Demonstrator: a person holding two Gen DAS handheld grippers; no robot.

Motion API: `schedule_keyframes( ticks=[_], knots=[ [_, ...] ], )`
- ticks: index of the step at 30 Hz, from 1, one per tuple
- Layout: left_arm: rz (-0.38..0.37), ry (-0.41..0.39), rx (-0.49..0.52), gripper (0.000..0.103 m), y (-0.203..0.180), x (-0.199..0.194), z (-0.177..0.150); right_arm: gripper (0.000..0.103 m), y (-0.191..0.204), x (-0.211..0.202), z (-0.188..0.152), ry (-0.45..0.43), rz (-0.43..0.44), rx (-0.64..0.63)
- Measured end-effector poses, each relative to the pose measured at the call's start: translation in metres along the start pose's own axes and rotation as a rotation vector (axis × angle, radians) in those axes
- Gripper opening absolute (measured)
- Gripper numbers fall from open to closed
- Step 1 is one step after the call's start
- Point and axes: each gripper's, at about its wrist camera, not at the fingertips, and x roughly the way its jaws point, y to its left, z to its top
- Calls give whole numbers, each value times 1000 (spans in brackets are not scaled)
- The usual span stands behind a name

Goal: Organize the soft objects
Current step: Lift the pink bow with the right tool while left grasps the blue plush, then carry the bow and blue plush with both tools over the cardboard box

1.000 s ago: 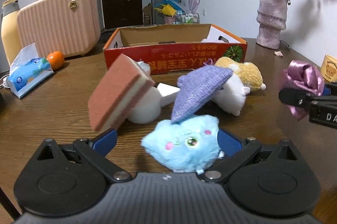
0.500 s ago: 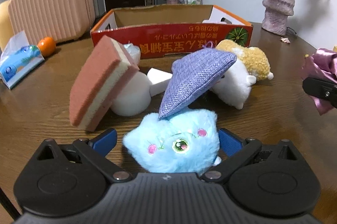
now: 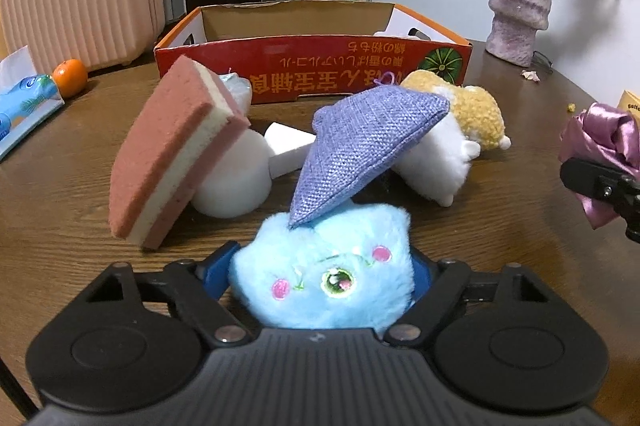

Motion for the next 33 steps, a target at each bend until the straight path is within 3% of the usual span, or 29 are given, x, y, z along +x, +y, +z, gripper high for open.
schedule_keyframes(
  ticks=[16,33],
  knots=[
    [-35,-45,31,81,-6,-25,-11,50,-3,-3,-8,-3,-30,51],
    [-125,-206,96,81,7,-86,-18,50,18,-12,1,-17,-1,22]
  ],
)
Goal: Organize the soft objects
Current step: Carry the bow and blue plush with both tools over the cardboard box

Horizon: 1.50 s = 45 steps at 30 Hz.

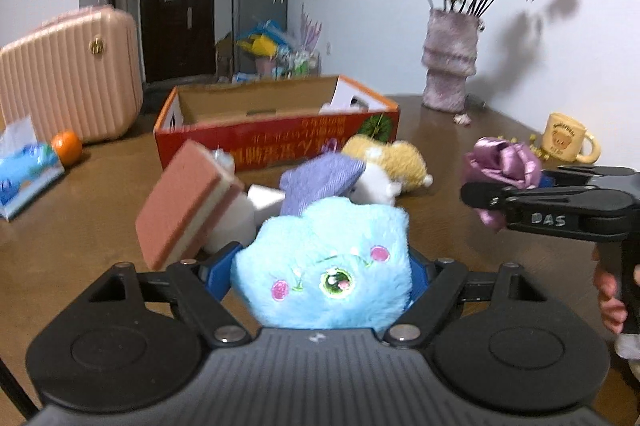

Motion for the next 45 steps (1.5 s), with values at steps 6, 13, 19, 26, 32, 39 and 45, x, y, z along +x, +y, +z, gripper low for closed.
schedule_keyframes(
  ticks=[6,13,19,26,32,39,45],
  knots=[
    [7,-82,21,81,2,-13,19,50,9,2,21,-42,11,-33],
    [46,-128,12,81,14,-3,45,50,14,19,46,-80,20,-51],
    [76,-165,5,81,23,10,65,50,18,36,68,-114,30,-63],
    [104,-201,-19,81,35,27,86,50,21,60,86,-137,39,-69],
    [119,-211,-40,81,43,47,100,50,21,84,96,-143,38,-70],
    [144,-231,-54,81,53,69,114,50,17,106,107,-151,33,-60],
    [182,-247,-81,81,61,89,131,50,19,131,120,-153,34,-59]
  ],
)
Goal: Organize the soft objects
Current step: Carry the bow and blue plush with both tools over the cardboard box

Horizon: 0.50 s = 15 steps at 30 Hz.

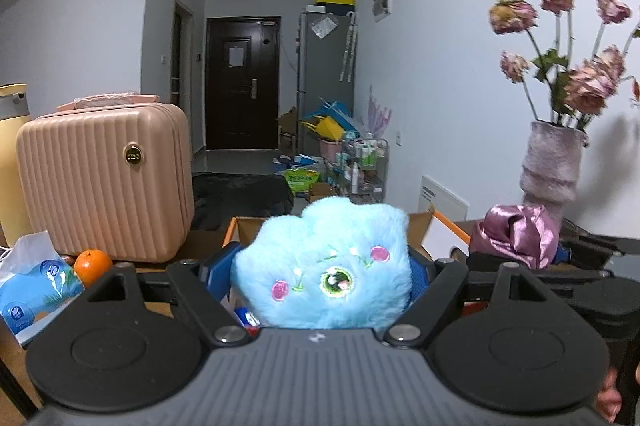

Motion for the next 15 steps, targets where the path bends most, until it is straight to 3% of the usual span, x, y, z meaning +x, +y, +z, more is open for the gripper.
schedule_keyframes(
  ticks=[15],
  knots=[
    [92,29,-35,81,1,75,19,51,0,72,23,21,13,16]
  ],
)
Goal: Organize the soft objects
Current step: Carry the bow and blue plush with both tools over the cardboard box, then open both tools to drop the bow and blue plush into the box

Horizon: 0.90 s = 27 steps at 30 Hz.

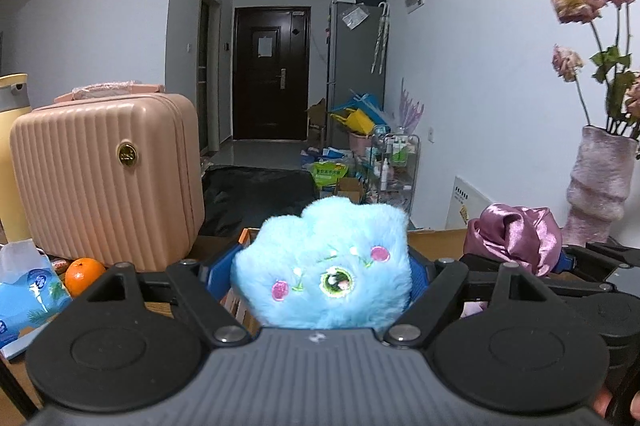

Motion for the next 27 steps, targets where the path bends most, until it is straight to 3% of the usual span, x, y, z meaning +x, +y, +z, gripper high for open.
schedule_keyframes(
  ticks=[15,27],
  knots=[
    [78,100,-4,81,4,52,-1,51,2,60,6,127,-14,-30],
    [76,124,-35,86,14,60,-3,68,5,67,3,167,-12,-35]
  ],
)
